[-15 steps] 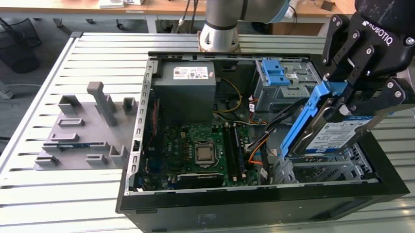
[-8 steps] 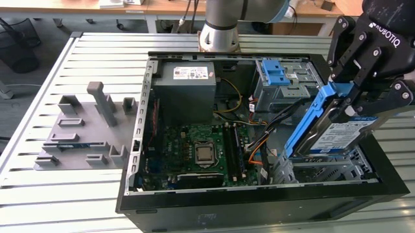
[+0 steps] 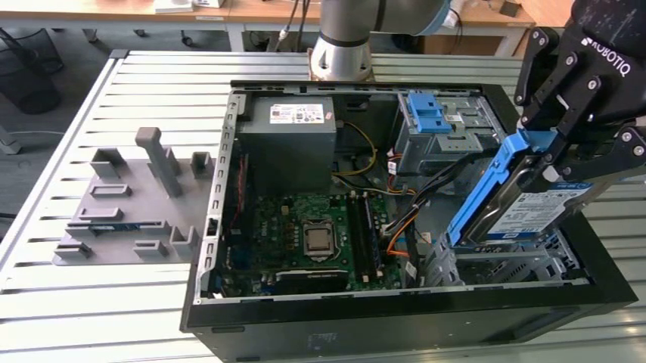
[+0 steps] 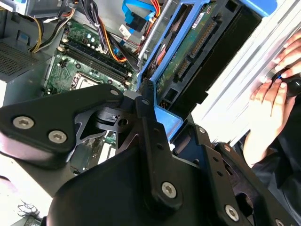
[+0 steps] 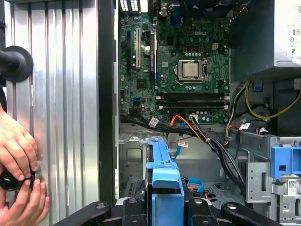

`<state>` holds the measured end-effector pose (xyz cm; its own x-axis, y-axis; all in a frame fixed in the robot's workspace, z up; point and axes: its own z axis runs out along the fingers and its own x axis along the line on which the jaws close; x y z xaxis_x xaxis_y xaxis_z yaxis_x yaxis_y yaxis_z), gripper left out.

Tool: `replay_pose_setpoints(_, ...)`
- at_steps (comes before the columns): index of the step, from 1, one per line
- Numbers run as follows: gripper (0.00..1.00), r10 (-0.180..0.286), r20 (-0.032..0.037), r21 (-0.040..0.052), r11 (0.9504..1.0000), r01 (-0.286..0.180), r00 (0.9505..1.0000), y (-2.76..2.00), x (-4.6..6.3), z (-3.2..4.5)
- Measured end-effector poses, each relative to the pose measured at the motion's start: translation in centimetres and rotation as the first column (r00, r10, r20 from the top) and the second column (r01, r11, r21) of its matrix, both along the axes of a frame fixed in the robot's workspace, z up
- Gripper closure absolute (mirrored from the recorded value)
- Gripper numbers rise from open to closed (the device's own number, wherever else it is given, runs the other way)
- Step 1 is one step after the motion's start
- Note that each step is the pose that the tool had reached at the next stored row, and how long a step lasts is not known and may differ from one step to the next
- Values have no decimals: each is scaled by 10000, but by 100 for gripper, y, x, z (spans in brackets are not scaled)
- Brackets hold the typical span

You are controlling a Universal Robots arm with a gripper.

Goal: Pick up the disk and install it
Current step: 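Insert the disk into the insertion slot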

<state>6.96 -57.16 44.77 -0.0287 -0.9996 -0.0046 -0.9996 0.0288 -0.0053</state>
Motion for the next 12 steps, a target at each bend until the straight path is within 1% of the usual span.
replay_pose_setpoints(6,64,69,0,0,10000,-69,10000,0,6,-13)
replay_pose_setpoints(12,64,74,-2,0,10000,-74,10000,0,27,-50)
